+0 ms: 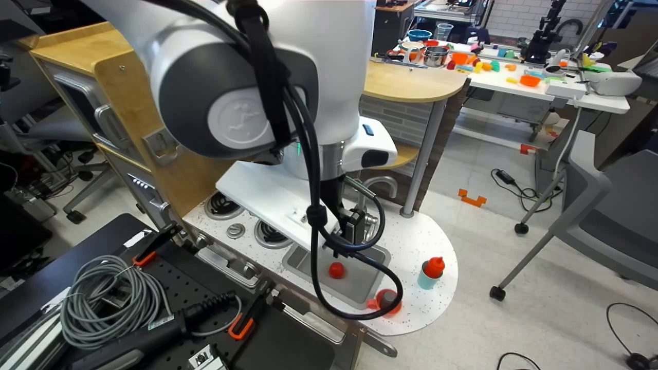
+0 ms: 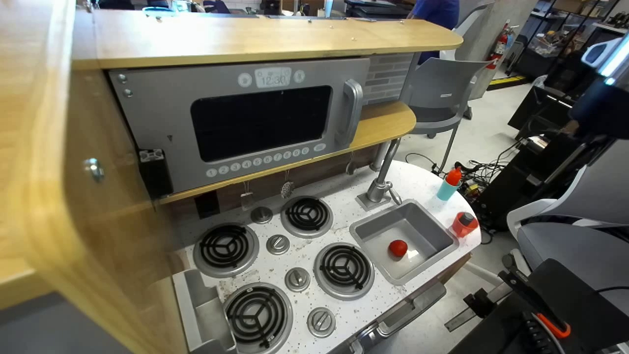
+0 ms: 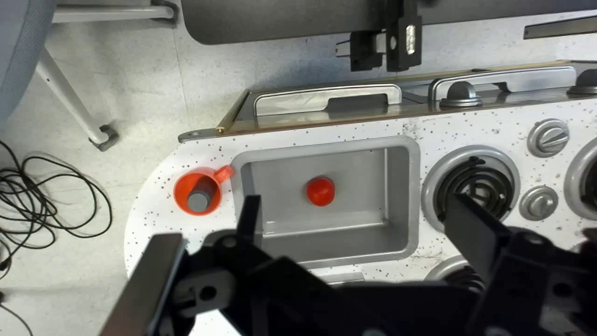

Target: Remove the red object from the sink and place it on the right side of the counter

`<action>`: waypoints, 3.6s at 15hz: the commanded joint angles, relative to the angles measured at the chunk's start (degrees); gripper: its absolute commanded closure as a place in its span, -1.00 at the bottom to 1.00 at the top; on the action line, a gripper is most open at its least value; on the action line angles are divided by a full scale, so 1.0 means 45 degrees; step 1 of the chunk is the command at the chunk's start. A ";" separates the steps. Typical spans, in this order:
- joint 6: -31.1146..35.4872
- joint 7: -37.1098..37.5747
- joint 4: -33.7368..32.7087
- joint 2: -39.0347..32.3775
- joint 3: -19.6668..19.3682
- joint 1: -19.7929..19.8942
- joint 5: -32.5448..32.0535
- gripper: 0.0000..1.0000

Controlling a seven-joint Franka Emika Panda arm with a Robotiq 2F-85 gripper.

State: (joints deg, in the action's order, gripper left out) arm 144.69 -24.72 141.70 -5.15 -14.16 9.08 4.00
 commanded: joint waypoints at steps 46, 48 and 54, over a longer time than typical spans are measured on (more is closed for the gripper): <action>0.3482 0.1509 -1.0517 -1.4153 0.2643 0.0826 -0.2362 -1.00; 0.3429 0.1532 -1.0773 -1.4342 0.2562 0.0786 -0.2379 -0.50; 0.4048 0.1687 -1.0321 -1.3858 0.2454 0.0997 -0.2254 0.33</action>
State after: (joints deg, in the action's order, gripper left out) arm 161.84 -18.73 94.69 -68.72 -2.92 12.90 -5.70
